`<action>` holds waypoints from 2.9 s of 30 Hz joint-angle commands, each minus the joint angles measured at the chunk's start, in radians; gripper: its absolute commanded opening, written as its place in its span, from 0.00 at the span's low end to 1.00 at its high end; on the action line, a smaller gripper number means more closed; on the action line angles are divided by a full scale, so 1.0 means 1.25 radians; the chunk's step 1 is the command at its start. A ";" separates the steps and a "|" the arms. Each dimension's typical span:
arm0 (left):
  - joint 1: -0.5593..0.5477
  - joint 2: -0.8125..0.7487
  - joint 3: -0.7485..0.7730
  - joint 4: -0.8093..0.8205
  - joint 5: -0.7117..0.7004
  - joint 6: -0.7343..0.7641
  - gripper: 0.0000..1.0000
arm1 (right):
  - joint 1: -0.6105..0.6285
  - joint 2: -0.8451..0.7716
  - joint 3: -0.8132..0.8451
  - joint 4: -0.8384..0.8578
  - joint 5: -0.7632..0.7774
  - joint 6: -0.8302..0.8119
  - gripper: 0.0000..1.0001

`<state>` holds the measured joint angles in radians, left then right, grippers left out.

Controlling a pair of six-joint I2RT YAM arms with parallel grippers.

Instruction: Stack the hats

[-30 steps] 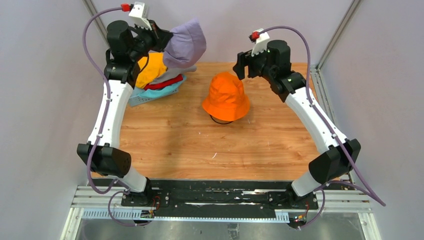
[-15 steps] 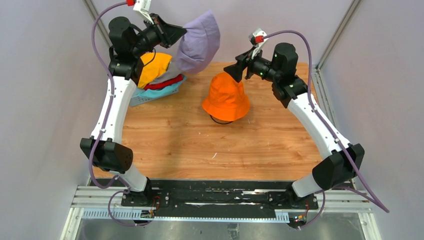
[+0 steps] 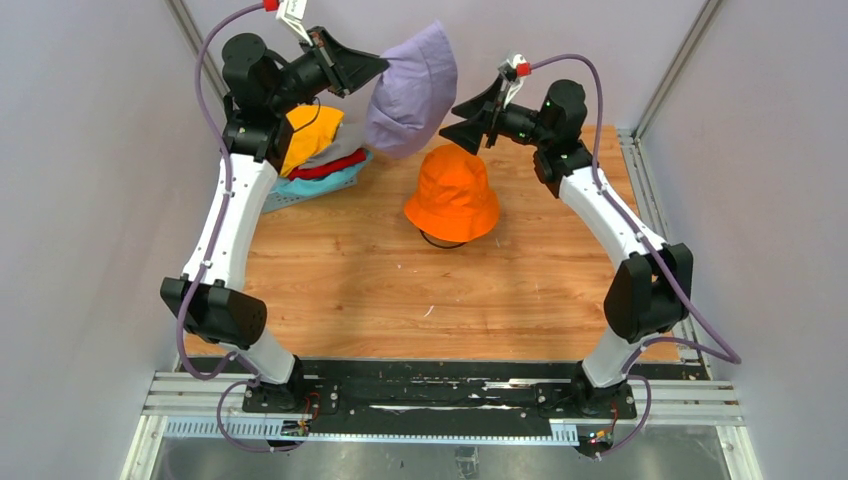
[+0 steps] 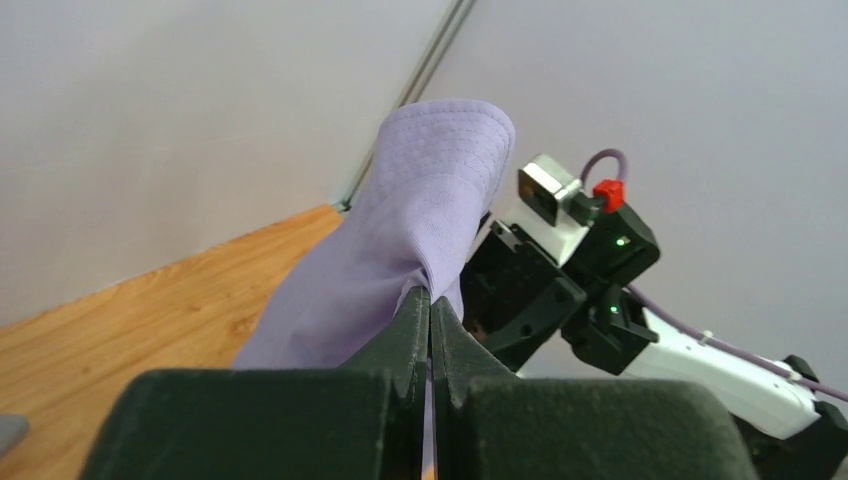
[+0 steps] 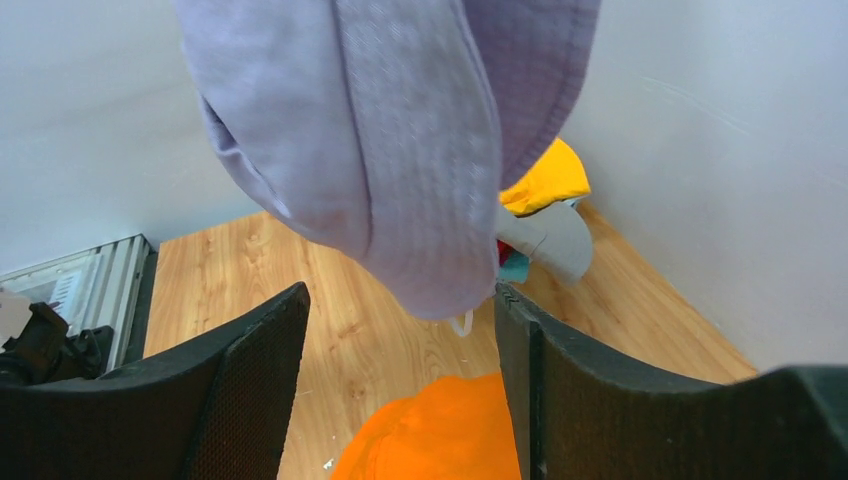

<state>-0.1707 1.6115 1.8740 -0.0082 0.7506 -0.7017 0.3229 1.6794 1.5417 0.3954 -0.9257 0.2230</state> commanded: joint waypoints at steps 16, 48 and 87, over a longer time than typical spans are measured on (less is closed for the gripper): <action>-0.009 -0.039 -0.030 0.036 0.018 -0.015 0.00 | -0.042 0.189 0.137 0.440 -0.155 0.356 0.50; 0.005 0.258 0.354 -0.488 -0.401 0.157 0.00 | 0.040 0.181 0.234 0.154 -0.137 0.522 0.01; -0.134 0.373 0.361 -0.532 -0.391 0.172 0.00 | -0.042 -0.128 -0.119 -0.287 0.061 0.293 0.01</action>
<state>-0.3206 2.0567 2.2677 -0.6571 0.3058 -0.5060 0.3176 1.5837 1.4387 0.0673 -0.8413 0.6113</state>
